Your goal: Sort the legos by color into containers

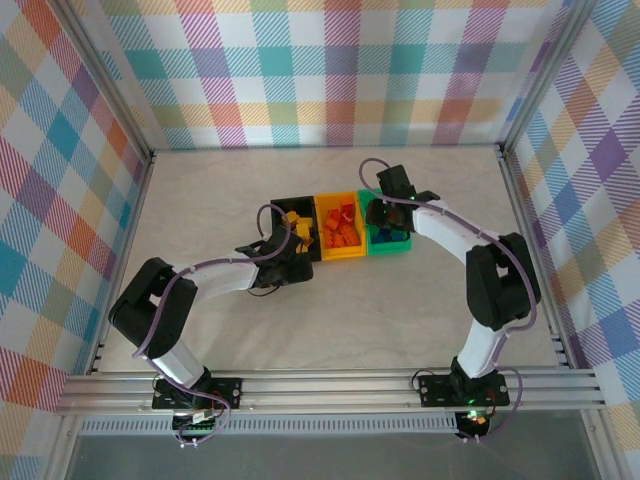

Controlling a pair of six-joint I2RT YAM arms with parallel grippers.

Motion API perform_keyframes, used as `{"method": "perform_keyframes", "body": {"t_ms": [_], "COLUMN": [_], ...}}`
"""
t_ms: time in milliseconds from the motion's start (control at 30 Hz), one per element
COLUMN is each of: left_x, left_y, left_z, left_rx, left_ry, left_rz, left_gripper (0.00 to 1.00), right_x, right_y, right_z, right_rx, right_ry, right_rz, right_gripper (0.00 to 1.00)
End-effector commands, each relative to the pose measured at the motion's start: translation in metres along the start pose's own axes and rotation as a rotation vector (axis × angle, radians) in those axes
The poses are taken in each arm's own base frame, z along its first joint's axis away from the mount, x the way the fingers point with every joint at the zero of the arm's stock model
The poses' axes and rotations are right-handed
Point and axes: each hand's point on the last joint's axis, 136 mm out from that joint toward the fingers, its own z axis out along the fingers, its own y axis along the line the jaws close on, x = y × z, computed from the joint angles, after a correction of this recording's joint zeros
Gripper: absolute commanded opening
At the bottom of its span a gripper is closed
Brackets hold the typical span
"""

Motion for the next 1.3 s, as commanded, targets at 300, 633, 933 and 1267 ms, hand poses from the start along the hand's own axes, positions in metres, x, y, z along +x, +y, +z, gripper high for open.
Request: {"method": "perform_keyframes", "body": {"t_ms": [300, 633, 933, 1267], "left_x": [-0.010, -0.018, -0.008, -0.066], "left_y": [-0.008, -0.001, -0.018, -0.170], "left_z": [0.002, 0.014, -0.023, -0.067], "left_rx": [-0.009, -0.089, -0.022, 0.276], "left_ry": [-0.024, -0.034, -0.024, -0.092], "left_rz": [0.007, 0.041, 0.082, 0.153], "left_gripper": [0.78, 0.49, 0.32, 0.32], "right_x": [-0.004, 0.014, 0.015, 0.042], "right_y": [0.015, 0.004, -0.006, -0.039], "right_z": [-0.055, -0.086, -0.104, -0.112], "right_rx": [-0.122, -0.144, -0.123, -0.052], "right_ry": [-0.089, -0.137, -0.181, -0.199], "right_rz": [0.019, 0.030, 0.035, 0.099], "right_gripper": [0.68, 0.68, 0.69, 0.72]}}
